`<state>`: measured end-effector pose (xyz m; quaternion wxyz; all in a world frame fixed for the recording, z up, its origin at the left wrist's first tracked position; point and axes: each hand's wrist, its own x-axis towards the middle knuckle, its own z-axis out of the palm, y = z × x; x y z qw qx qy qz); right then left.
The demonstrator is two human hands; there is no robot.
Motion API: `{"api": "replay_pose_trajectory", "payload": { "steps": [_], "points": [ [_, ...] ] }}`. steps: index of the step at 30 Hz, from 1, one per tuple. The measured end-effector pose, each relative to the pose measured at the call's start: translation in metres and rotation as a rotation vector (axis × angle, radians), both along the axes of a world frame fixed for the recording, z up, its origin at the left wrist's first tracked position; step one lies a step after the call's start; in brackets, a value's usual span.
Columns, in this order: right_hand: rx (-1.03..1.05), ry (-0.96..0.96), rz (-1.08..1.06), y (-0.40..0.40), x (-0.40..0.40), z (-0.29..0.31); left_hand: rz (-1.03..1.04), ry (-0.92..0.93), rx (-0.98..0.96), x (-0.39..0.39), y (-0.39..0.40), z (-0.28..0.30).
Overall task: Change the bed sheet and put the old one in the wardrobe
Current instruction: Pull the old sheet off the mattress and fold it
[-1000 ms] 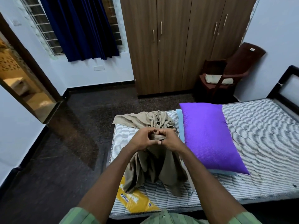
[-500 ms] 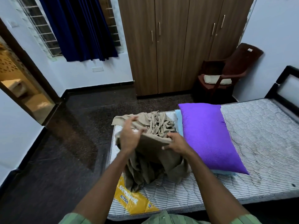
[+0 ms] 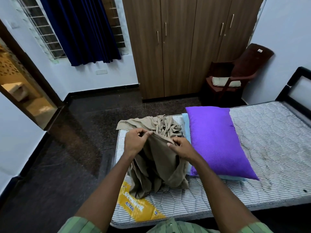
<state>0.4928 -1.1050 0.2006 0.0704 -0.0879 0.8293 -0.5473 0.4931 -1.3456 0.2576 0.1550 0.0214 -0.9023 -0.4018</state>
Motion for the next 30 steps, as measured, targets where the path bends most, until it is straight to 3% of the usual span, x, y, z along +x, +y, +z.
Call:
{"api": "replay_pose_trajectory", "payload": {
  "steps": [4,9,11,18,20,23,26,28,30],
  "points": [
    [0.031,0.011,-0.113,-0.006,0.006,0.010,0.008,0.050,0.087,0.004,0.000,0.006],
    [0.533,0.074,-0.307,-0.020,0.029,0.015,0.077,0.124,0.153,0.006,0.003,0.007],
    [0.617,0.036,-0.364,-0.016,0.034,0.006,0.151,0.145,0.196,0.004,0.003,0.007],
    [0.423,0.075,-0.667,-0.002,0.032,0.004,0.406,0.088,0.196,0.001,-0.008,0.002],
    [0.363,0.055,-0.650,-0.004,0.028,0.009,0.442,0.061,0.177,0.004,-0.008,-0.001],
    [0.010,-0.125,-0.404,-0.009,0.018,0.011,0.284,0.032,0.009,0.008,0.000,-0.004],
    [-0.186,-0.290,-0.284,-0.017,0.015,0.013,-0.180,0.012,-0.221,0.014,0.021,-0.007],
    [-0.253,-0.362,-0.203,-0.024,0.017,0.021,-0.405,-0.047,-0.237,0.012,0.030,-0.012],
    [-0.278,-0.381,-0.151,-0.026,0.019,0.032,-0.468,-0.134,-0.162,0.008,0.031,-0.017]
  ]
}}
